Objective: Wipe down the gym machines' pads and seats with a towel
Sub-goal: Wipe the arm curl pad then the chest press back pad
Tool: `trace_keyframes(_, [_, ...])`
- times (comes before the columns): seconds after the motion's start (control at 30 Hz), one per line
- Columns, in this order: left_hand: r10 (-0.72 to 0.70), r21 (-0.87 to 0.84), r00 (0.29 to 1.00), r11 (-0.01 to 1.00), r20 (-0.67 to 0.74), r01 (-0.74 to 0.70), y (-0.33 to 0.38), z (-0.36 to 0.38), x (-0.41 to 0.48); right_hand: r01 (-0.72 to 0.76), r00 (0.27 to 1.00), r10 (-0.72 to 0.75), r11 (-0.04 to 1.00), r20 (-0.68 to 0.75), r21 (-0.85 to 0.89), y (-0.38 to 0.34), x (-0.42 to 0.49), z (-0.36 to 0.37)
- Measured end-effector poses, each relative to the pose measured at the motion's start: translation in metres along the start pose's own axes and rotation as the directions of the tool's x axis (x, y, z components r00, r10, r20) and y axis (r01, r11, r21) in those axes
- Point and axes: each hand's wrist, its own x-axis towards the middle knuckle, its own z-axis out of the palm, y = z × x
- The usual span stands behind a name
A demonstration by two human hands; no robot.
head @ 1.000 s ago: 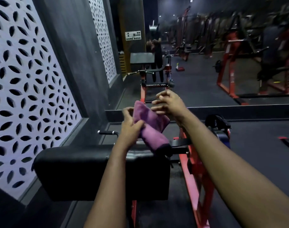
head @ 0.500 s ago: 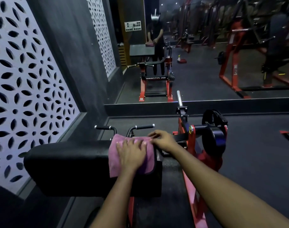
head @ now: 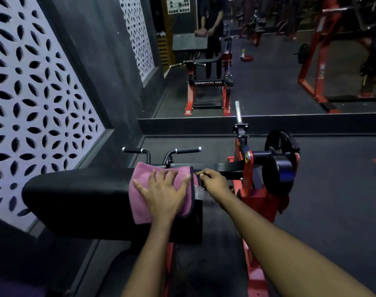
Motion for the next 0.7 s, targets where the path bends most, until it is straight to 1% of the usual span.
trace_keyframes(0.07, [0.075, -0.027, 0.997, 0.997, -0.012, -0.075, 0.001, 0.004, -0.015, -0.006, 1.000, 0.006, 1.000, -0.004, 0.004, 0.002, 0.004, -0.001])
trace_keyframes(0.13, [0.169, -0.013, 0.986, 0.986, -0.007, -0.169, -0.023, 0.002, -0.015, -0.035, 0.999, 0.034, 0.998, 0.011, 0.061, 0.002, 0.005, -0.003])
trace_keyframes(0.17, [0.189, -0.006, 0.982, 0.982, -0.004, -0.189, -0.040, -0.001, -0.010, -0.045, 0.999, 0.042, 0.995, 0.032, 0.089, 0.001, 0.005, -0.006])
trace_keyframes(0.2, [0.182, -0.011, 0.983, 0.983, -0.004, -0.182, -0.055, -0.005, -0.004, -0.046, 0.998, 0.041, 0.994, 0.051, 0.100, 0.000, 0.003, -0.009])
trace_keyframes(0.23, [0.146, -0.029, 0.989, 0.989, -0.005, -0.146, -0.067, -0.009, 0.003, -0.040, 0.997, 0.034, 0.995, 0.062, 0.094, 0.001, 0.003, -0.010])
trace_keyframes(0.3, [0.025, -0.087, 1.000, 0.996, 0.006, -0.025, -0.068, -0.016, 0.011, -0.022, 0.997, 0.015, 0.995, 0.076, 0.094, 0.005, 0.003, -0.010])
trace_keyframes(0.37, [-0.109, -0.118, 0.993, 0.987, 0.033, 0.113, -0.035, -0.014, 0.011, -0.007, 0.998, 0.001, 0.996, 0.068, 0.087, 0.006, 0.003, -0.008])
trace_keyframes(0.4, [-0.158, -0.094, 0.986, 0.982, 0.049, 0.162, -0.013, -0.010, 0.007, -0.006, 0.999, 0.001, 0.996, 0.054, 0.084, 0.007, 0.003, -0.006])
trace_keyframes(0.43, [-0.175, -0.052, 0.983, 0.983, 0.048, 0.178, 0.009, -0.006, 0.001, -0.003, 0.999, -0.001, 0.996, 0.037, 0.085, 0.007, 0.005, -0.005])
trace_keyframes(0.5, [-0.157, 0.009, 0.987, 0.988, 0.022, 0.156, 0.032, 0.002, -0.012, 0.010, 1.000, -0.011, 0.997, 0.011, 0.077, 0.009, 0.007, -0.003])
trace_keyframes(0.53, [-0.125, 0.010, 0.992, 0.992, 0.006, 0.125, 0.030, 0.005, -0.015, 0.019, 1.000, -0.019, 0.998, 0.005, 0.057, 0.007, 0.008, -0.005])
trace_keyframes(0.63, [0.002, 0.010, 1.000, 1.000, -0.030, -0.002, -0.013, 0.005, -0.019, 0.018, 1.000, -0.017, 1.000, -0.019, 0.020, -0.001, 0.007, -0.006])
trace_keyframes(0.67, [0.011, 0.010, 0.999, 1.000, -0.037, -0.011, -0.028, 0.003, -0.016, 0.010, 1.000, -0.010, 1.000, -0.029, 0.017, -0.003, 0.007, -0.005])
trace_keyframes(0.7, [-0.016, 0.008, 0.999, 1.000, -0.043, 0.016, -0.041, 0.000, -0.010, 0.004, 0.999, -0.004, 1.000, -0.039, 0.013, -0.005, 0.007, -0.005])
